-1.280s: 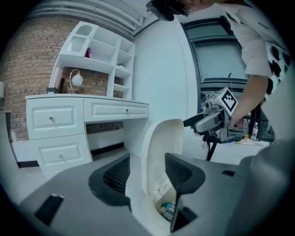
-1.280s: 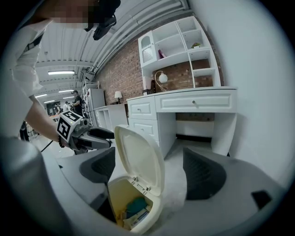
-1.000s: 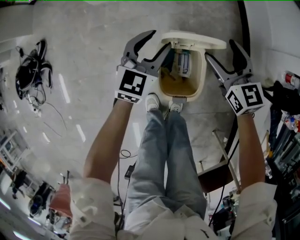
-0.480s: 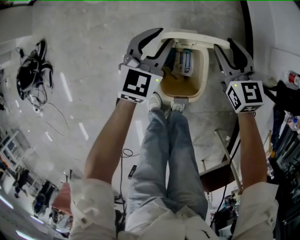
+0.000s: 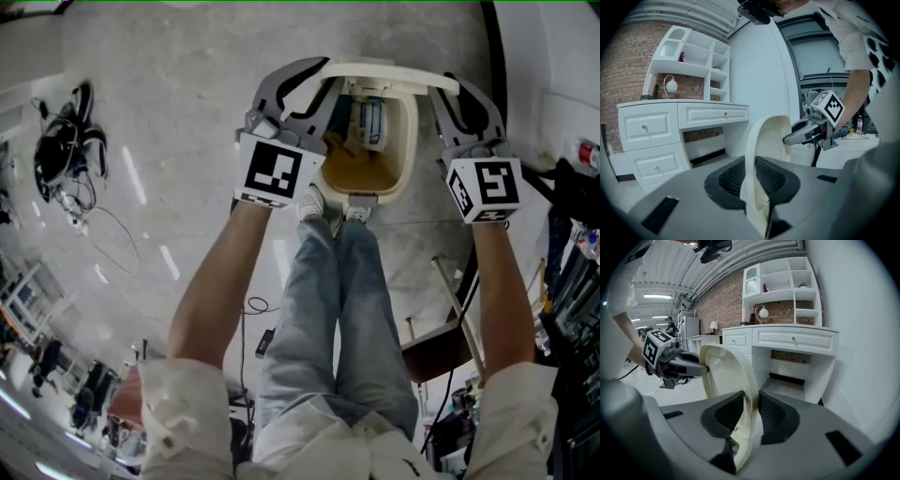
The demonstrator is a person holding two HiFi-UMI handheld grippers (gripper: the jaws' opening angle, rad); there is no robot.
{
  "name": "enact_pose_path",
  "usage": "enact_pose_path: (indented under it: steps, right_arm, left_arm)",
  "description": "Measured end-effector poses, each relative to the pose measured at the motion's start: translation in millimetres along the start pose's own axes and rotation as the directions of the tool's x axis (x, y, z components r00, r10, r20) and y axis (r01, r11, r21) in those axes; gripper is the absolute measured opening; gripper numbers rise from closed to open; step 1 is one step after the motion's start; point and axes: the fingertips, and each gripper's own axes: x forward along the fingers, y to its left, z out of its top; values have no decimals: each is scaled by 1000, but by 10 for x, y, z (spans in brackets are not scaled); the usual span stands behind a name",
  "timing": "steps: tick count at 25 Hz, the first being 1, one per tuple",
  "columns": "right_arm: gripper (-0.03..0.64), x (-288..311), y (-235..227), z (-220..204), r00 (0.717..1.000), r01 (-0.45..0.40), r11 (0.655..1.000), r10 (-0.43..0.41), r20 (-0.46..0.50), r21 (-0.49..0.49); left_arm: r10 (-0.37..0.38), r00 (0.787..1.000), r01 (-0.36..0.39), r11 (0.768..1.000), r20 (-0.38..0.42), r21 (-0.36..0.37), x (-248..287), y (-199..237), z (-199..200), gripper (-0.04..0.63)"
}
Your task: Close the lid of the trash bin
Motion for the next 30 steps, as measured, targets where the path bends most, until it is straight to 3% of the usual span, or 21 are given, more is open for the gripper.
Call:
enact_pose_path:
  steps: [16, 30]
  right_arm:
    - [97, -47, 35, -20, 1000, -16, 999, 15, -16, -43]
    - [92, -232, 172, -147, 999, -43, 998, 42, -32, -41]
  left_arm:
    - [-35, 999, 35, 999, -12, 18, -36, -41, -3, 81]
    - [-136, 990, 139, 987, -45, 83, -209, -261, -72, 71]
